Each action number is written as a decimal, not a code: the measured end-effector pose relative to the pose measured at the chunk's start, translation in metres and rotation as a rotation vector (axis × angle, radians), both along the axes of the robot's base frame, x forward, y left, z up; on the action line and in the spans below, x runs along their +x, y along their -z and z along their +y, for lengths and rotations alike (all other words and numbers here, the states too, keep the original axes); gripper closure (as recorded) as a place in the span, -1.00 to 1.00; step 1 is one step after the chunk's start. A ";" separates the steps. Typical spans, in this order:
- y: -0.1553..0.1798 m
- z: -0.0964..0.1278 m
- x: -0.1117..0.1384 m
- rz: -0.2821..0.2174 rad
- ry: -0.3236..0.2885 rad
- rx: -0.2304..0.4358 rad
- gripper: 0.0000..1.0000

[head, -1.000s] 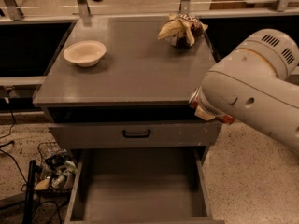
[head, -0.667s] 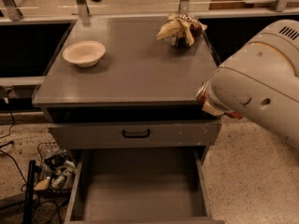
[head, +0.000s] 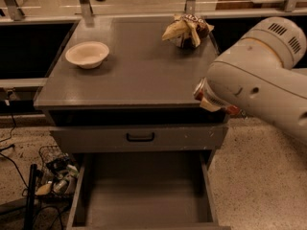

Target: Pick coke can from middle drawer and place on counter

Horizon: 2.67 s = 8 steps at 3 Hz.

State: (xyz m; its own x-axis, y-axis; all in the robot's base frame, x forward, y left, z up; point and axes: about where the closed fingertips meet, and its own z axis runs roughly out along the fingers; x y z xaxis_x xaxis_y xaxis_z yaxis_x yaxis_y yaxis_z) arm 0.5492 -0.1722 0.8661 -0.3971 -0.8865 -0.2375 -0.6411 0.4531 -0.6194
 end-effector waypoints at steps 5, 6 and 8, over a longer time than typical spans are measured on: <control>-0.006 0.046 0.081 -0.019 -0.115 -0.021 1.00; -0.009 0.061 0.094 -0.017 -0.159 -0.043 1.00; -0.008 0.065 0.093 0.002 -0.200 -0.009 1.00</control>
Offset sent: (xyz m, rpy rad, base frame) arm 0.0806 0.0518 -0.0055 0.0257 -0.0176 0.1482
